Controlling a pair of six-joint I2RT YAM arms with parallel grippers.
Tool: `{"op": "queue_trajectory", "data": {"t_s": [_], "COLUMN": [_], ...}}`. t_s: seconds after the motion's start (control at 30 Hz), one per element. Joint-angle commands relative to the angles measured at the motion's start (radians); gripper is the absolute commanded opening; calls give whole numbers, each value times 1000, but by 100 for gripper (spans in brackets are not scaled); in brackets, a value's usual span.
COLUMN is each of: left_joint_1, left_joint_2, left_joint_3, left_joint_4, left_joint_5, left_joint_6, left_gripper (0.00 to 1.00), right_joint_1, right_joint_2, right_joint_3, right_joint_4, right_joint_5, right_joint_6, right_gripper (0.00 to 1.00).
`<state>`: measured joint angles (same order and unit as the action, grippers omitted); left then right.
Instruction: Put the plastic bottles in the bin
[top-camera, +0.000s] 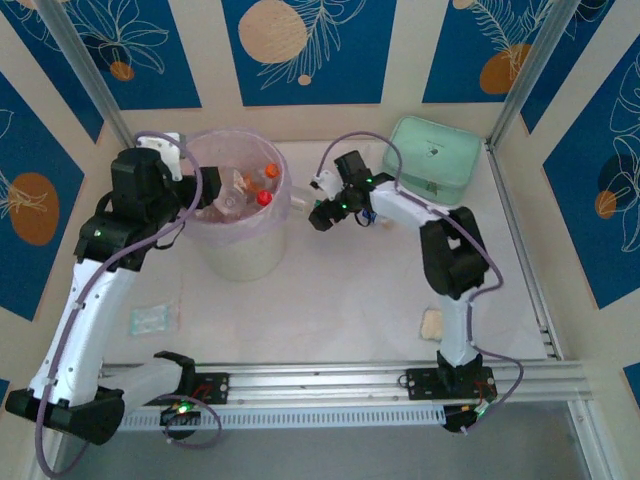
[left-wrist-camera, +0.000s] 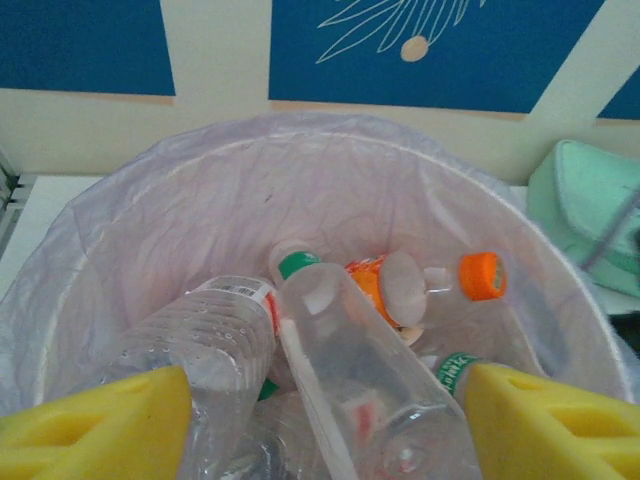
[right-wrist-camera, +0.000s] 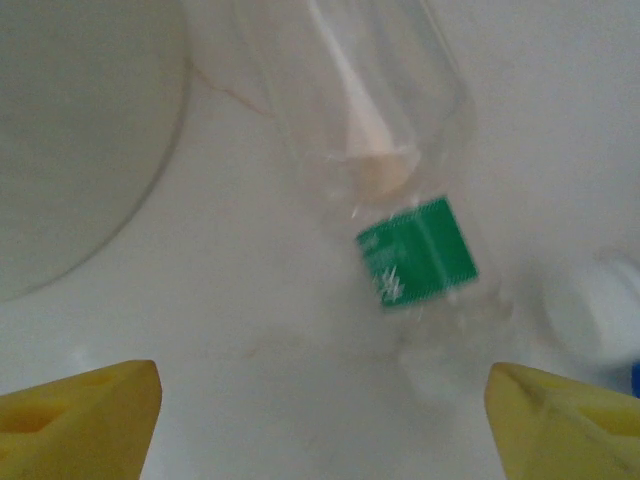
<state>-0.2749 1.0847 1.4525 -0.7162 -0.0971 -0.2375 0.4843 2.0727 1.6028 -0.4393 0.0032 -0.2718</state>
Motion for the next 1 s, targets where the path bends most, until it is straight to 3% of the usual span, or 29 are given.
{"op": "queue_trajectory", "data": {"t_s": [0.0,0.17,0.3,0.4,0.5,0.57,0.83,0.97], "left_joint_1": [8,8,8,9,8,7,8,8], "left_joint_2": [-20,-33,-36,-35,-34,-31,-19,2], "left_joint_3": [42,62,55,52,51,50,49,82], "left_joint_4": [-29,-15,-4,11,39,57,145,135], "left_joint_5": [83,135,144,169,199,210,330,336], "left_joint_6": [-22,-49,-55,-68,-92,-108,-205,-208], "left_gripper": [73,73,73,73,73,74,84,89], "right_joint_1": [-1,11,19,20,19,17,-20,-45], "right_joint_2": [113,236,273,232,159,92,-313,-509], "right_joint_3": [146,277,313,261,184,129,-221,-312], "right_joint_4": [-49,-96,-131,-115,-95,-87,36,24], "right_joint_5": [80,78,71,51,47,46,12,-6], "right_joint_6": [-120,-132,-131,-113,-93,-68,131,171], "right_gripper": [86,82,65,45,30,27,24,23]}}
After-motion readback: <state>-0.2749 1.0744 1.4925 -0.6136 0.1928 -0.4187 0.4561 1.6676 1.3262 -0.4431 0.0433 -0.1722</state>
